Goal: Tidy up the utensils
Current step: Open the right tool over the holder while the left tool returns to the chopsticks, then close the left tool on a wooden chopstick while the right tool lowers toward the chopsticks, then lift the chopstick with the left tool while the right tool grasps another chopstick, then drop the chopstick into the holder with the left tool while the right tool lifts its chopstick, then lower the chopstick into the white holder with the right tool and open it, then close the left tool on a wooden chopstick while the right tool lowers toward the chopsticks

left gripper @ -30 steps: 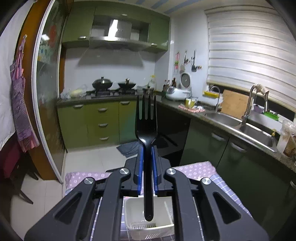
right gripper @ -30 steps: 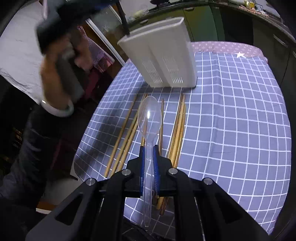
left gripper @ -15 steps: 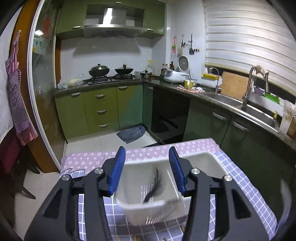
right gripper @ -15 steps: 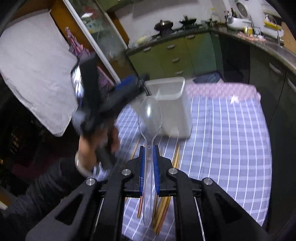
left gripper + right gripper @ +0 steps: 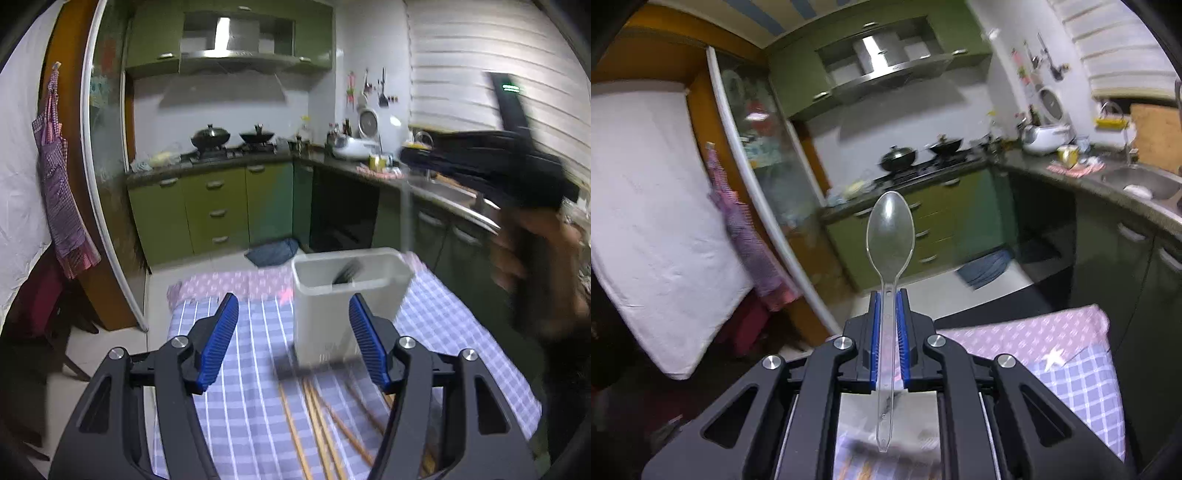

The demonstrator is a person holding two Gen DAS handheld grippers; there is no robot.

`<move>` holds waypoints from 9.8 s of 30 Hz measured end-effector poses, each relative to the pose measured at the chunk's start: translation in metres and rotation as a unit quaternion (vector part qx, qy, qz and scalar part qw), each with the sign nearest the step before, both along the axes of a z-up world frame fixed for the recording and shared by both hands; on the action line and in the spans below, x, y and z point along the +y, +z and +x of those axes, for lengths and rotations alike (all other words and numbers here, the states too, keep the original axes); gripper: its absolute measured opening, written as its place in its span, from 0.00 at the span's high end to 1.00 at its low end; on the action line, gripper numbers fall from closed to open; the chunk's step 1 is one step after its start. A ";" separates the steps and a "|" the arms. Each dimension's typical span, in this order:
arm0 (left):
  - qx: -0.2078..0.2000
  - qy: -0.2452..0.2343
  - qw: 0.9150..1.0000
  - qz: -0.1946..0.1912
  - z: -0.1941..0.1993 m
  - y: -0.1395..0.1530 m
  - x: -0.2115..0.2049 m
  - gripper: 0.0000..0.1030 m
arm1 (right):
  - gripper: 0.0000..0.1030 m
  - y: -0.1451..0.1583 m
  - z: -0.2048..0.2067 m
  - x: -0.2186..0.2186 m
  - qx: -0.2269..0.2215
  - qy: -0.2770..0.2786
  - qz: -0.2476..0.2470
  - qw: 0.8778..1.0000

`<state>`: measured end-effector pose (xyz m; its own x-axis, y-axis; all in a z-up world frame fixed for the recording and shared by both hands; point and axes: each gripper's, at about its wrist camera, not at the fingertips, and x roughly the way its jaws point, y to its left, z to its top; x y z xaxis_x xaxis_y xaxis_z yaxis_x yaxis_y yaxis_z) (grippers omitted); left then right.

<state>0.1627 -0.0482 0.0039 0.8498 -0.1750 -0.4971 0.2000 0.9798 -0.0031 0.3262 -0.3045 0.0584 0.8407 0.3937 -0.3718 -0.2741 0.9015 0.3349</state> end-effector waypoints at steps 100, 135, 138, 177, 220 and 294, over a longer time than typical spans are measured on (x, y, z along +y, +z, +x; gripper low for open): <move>0.147 0.009 0.989 0.001 -0.043 -0.059 0.021 0.93 | 0.79 -0.261 -0.083 0.034 0.412 0.127 -0.194 0.881; 0.123 -0.001 0.992 0.022 -0.051 -0.062 0.015 0.93 | 0.93 -0.253 -0.094 0.086 0.384 0.126 -0.240 0.883; 0.123 -0.001 0.992 0.022 -0.051 -0.063 0.017 0.93 | 0.93 -0.229 -0.108 0.080 0.347 0.130 -0.215 0.904; 0.101 -0.034 0.994 0.010 -0.041 -0.042 0.005 0.93 | 0.93 -0.156 -0.183 0.019 0.147 0.084 -0.113 0.979; 0.004 -0.068 0.998 0.004 0.074 0.119 -0.054 0.93 | 0.93 -0.158 -0.181 -0.001 0.151 0.087 -0.097 0.980; 0.370 -0.021 0.928 0.033 0.055 -0.144 -0.029 0.68 | 0.71 -0.225 -0.127 -0.007 0.244 0.041 -0.141 0.959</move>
